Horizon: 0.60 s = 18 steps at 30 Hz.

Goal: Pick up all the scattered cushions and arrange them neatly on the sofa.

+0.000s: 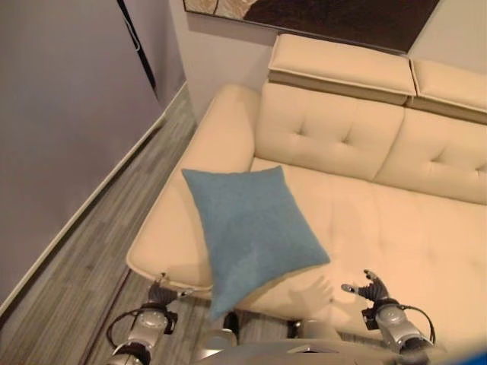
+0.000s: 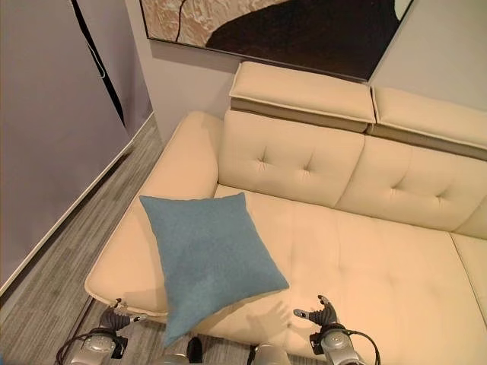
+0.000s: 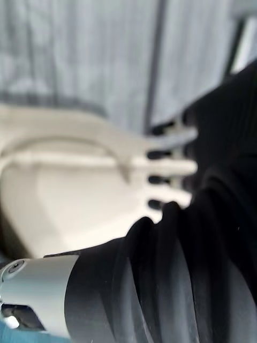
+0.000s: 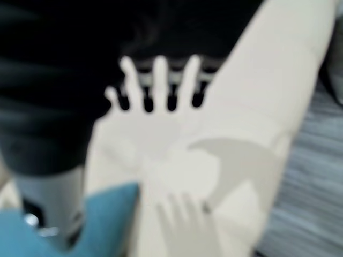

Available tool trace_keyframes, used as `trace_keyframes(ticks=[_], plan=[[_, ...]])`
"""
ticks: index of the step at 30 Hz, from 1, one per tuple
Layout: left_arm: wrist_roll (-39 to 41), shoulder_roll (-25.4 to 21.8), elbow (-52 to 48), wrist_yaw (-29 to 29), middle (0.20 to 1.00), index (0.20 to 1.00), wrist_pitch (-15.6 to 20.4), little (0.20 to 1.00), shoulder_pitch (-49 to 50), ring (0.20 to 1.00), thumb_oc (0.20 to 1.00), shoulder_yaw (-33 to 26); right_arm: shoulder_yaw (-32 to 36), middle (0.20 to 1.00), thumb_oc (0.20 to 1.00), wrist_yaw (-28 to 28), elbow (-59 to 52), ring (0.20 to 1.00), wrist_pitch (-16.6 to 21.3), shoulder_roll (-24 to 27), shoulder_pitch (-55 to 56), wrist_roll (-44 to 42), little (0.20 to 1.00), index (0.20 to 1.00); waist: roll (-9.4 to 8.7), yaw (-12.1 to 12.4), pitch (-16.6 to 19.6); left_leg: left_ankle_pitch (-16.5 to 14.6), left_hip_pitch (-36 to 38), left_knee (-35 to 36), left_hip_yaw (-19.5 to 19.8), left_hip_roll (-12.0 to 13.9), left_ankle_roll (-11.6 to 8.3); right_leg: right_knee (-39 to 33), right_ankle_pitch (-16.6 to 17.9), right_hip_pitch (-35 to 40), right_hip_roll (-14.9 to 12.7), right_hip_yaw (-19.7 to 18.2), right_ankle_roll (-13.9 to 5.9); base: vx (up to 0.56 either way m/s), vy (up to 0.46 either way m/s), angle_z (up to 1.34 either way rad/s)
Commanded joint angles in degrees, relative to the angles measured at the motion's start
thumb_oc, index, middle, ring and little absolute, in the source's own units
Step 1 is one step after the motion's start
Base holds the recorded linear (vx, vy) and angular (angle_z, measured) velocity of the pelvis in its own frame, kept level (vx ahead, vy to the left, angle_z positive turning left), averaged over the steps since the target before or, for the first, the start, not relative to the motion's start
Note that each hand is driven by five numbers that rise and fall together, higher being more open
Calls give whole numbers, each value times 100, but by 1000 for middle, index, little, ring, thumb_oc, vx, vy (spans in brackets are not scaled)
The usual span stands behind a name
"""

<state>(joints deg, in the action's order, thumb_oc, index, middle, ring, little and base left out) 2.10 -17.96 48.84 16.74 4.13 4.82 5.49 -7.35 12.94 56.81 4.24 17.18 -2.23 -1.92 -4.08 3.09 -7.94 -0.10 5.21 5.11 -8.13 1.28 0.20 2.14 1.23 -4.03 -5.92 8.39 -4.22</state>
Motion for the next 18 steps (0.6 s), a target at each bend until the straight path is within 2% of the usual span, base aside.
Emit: trace_keyframes(ticks=[1, 6, 13, 18], plan=[[479, 15, -377, 235, 1000, 1000, 294, 1000, -306, 1000, 1000, -138, 93, 1000, 1000, 235, -260, 1000, 216, 419, -219, -240, 1000, 1000, -61, 71, 30, -67, -226, -230, 281, -31, -169, -9, -7, 302, 2, 99, -322, 91, -137, 24], [1123, 139, -1744, 323, 1000, 1000, 556, 1000, -266, 1000, 1000, -156, 236, 1000, 1000, 422, -738, 1000, 319, 616, -354, -358, 1000, 1000, -88, 147, -180, 100, -457, -116, 509, 87, -317, -223, -43, 274, 69, 453, -240, 16, -140, 32], [1391, 183, -2113, 217, 1000, 1000, 626, 1000, -502, 1000, 1000, 90, 159, 1000, 1000, 546, -942, 1000, 355, 736, -619, -509, 1000, 1000, -64, 162, -359, 217, -775, -88, 706, 135, -388, -257, -79, 62, 98, 696, -175, -29, -86, 29], [1359, 110, -2029, 189, 1000, 1000, 625, 1000, -884, 1000, 1000, 394, 20, 1000, 1000, 642, -984, 1000, 361, 801, -959, -697, 1000, 1000, 7, 132, -560, 330, -1218, -116, 793, 133, -412, -74, -86, -433, 76, 760, -133, -76, -40, 11]])
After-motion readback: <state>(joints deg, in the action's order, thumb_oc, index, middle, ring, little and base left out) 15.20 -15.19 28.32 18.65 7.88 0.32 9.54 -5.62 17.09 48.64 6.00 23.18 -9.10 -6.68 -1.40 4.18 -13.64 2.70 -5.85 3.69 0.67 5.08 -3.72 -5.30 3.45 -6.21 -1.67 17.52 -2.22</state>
